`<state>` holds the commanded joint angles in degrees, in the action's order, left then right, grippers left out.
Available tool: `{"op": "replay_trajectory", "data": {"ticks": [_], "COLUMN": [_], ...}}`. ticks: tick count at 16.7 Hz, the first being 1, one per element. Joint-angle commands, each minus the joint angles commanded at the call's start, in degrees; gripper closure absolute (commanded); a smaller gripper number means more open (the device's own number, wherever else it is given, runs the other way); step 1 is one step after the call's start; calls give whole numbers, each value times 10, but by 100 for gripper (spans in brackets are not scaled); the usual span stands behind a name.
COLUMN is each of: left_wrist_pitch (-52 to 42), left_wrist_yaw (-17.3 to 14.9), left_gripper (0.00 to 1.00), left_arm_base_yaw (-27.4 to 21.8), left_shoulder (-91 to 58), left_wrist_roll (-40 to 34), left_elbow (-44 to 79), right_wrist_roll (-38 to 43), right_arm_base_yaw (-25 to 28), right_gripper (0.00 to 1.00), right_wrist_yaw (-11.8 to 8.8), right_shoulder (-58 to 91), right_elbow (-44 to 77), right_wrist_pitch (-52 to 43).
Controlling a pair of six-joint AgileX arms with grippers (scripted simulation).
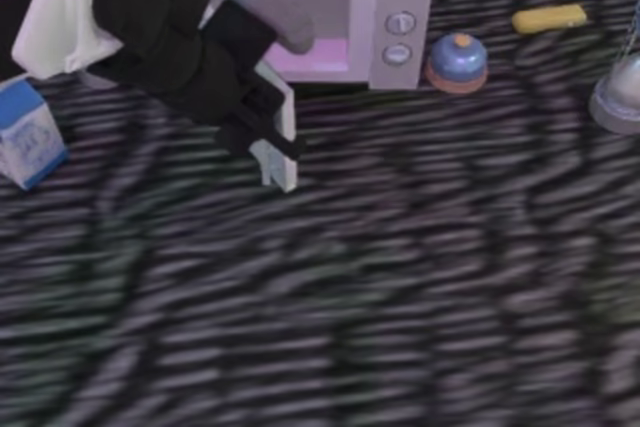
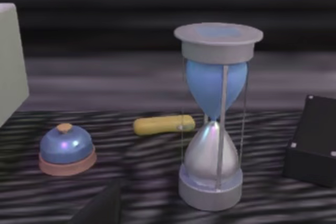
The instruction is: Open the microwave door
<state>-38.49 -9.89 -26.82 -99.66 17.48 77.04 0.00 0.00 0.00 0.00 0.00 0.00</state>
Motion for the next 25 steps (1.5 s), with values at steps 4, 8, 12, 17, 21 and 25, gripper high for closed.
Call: {"op": "replay_trajectory", "data": {"ticks": [4,8,12,17,21,25], "left_wrist_pitch": [0,0,-7,-21,-21,-21], "left_wrist_yaw": [0,-4,-27,-50,-50,-50], "left_gripper": [100,100,100,100,100,100], "left_arm_base_yaw": [0,-2,18,38,38,38], "left_shoulder": [0,0,13,19,19,19], "left_wrist_roll": [0,0,48,97,97,97], "left_elbow": [0,-1,-7,-19,-19,-19], "right_wrist_roll": [0,0,0,0,0,0], "right_arm_base_yaw": [0,0,0,0,0,0], "right_gripper": [0,0,0,0,0,0], "right_wrist_yaw": [0,0,0,0,0,0], "right_shoulder": [0,0,0,0,0,0], "right_elbow": [0,0,0,0,0,0], "right_wrist_pitch": [0,0,0,0,0,0]}}
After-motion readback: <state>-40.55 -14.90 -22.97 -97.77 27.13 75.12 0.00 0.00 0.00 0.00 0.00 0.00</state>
